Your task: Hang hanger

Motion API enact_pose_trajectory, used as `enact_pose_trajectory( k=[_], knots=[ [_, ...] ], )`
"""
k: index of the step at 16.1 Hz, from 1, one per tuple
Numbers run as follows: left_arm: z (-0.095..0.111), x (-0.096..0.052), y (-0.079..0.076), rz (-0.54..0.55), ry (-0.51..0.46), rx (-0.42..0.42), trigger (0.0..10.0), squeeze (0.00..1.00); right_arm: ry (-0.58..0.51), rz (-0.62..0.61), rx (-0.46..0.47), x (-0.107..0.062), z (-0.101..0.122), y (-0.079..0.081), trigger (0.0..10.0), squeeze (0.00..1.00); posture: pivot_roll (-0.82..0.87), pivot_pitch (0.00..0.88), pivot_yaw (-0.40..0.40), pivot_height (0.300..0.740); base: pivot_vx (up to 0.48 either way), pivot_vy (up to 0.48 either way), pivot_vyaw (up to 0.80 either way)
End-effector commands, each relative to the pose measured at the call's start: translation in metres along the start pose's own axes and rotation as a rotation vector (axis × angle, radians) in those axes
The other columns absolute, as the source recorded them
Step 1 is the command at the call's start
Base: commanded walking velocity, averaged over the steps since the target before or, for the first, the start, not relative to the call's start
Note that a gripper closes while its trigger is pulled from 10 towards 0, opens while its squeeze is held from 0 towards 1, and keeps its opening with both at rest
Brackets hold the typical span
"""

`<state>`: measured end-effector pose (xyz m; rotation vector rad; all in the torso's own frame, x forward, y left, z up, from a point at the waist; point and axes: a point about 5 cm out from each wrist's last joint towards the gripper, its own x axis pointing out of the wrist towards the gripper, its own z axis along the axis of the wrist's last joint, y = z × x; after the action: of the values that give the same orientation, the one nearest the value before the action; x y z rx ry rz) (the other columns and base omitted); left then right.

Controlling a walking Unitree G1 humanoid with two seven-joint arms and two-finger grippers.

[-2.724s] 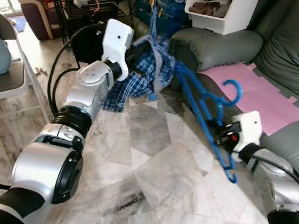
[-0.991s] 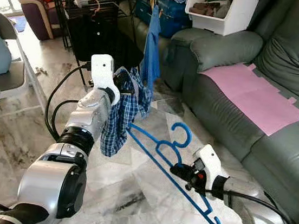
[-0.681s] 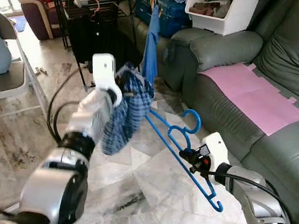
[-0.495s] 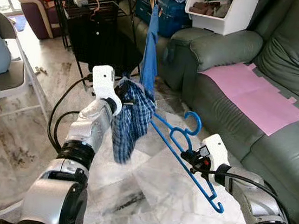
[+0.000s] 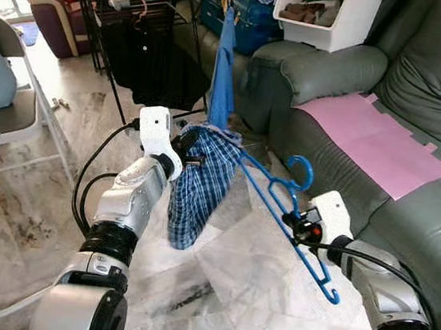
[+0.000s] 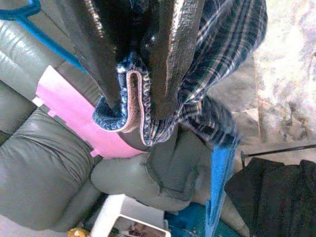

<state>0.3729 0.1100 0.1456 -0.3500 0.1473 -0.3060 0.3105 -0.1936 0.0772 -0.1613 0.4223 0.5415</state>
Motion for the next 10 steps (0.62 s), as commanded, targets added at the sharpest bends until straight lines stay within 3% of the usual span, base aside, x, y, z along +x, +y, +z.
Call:
enact_pose_trajectory(
  k=[1,3,4,5,6,10],
  knots=[
    [0.007,-0.002,-0.004,-0.045,-0.024,0.008,10.0,0.0,-0.022,-0.042,0.007,-0.001,0.004,-0.008,10.0,0.0,-0.16,0.0,0.038,0.74,0.0,0.0,0.0],
    [0.007,-0.008,-0.011,-0.138,-0.028,-0.009,10.0,0.0,-0.046,-0.126,0.074,-0.003,0.003,-0.022,10.0,0.0,-0.15,0.0,0.037,0.74,0.0,0.0,0.0],
    [0.008,-0.015,-0.018,-0.251,-0.026,-0.014,10.0,0.0,-0.07,-0.232,0.152,-0.008,0.002,-0.039,10.0,0.0,-0.15,0.0,0.036,0.74,0.0,0.0,0.0],
    [0.009,-0.019,-0.021,-0.297,-0.023,-0.014,10.0,0.0,-0.083,-0.273,0.182,-0.011,0.001,-0.047,10.0,0.0,-0.15,0.0,0.036,0.74,0.0,0.0,0.0],
    [0.008,-0.031,-0.026,-0.416,0.0,-0.027,10.0,0.0,-0.112,-0.384,0.271,-0.021,0.0,-0.067,10.0,0.0,-0.15,0.0,0.036,0.74,0.0,0.0,0.0],
    [0.0,-0.056,-0.041,-0.678,0.109,-0.063,10.0,0.0,-0.169,-0.502,0.348,-0.034,0.004,-0.09,10.0,0.0,-0.14,0.0,0.032,0.74,0.0,0.0,0.0]
  ],
)
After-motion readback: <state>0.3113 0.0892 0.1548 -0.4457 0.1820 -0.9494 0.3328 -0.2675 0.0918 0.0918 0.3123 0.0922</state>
